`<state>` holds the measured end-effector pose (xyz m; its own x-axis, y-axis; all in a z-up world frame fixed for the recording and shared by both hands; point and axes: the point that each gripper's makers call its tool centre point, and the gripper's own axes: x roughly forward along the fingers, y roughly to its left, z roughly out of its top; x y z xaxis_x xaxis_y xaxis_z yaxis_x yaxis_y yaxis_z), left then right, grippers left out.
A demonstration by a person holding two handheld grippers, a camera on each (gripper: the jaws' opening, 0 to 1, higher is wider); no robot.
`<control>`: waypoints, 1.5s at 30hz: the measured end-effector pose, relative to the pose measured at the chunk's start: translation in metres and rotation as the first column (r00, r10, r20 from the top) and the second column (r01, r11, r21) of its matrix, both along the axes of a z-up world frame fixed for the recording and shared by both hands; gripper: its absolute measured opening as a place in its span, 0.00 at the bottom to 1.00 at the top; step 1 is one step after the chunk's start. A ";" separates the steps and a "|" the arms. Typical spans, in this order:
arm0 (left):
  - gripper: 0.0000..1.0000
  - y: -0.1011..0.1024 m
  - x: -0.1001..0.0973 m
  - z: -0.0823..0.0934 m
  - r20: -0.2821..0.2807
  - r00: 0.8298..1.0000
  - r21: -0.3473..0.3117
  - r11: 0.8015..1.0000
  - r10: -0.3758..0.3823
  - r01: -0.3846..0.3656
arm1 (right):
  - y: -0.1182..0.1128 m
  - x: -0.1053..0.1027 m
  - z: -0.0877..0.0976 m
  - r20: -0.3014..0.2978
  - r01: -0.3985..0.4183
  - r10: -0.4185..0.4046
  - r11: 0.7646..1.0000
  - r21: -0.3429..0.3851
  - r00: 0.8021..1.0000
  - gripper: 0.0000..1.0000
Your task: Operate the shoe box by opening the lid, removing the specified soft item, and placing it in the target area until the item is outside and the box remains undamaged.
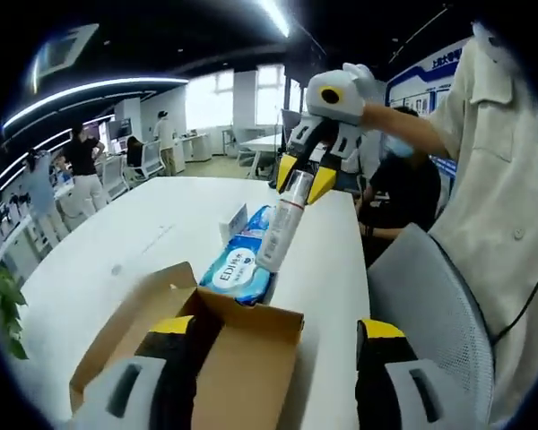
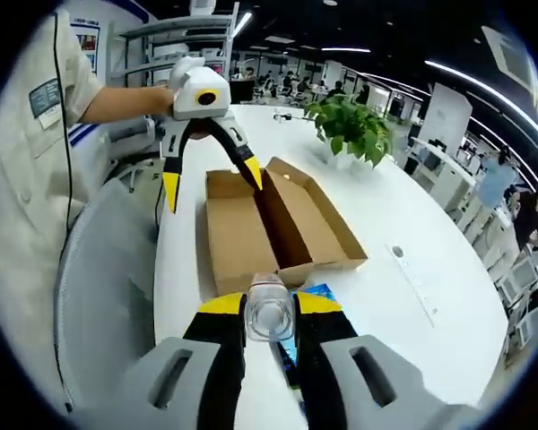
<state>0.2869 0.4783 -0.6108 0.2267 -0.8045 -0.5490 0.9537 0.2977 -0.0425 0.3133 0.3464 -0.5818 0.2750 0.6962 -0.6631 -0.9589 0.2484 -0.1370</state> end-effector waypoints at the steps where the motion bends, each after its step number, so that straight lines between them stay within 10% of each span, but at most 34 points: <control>1: 0.75 0.002 0.001 0.002 0.006 1.000 -0.006 1.000 0.012 -0.011 | -0.002 0.003 0.000 0.000 0.001 -0.001 1.000 -0.009 1.000 0.17; 25: 0.90 0.052 0.004 0.009 0.016 0.975 -0.051 0.974 0.221 -0.220 | -0.019 0.078 -0.020 0.001 -0.053 0.054 0.979 -0.198 0.999 0.17; 45: 0.96 0.116 -0.007 -0.001 -0.017 0.889 -0.076 0.886 0.458 -0.458 | -0.018 0.132 -0.068 -0.011 -0.133 0.139 0.920 -0.369 0.990 0.17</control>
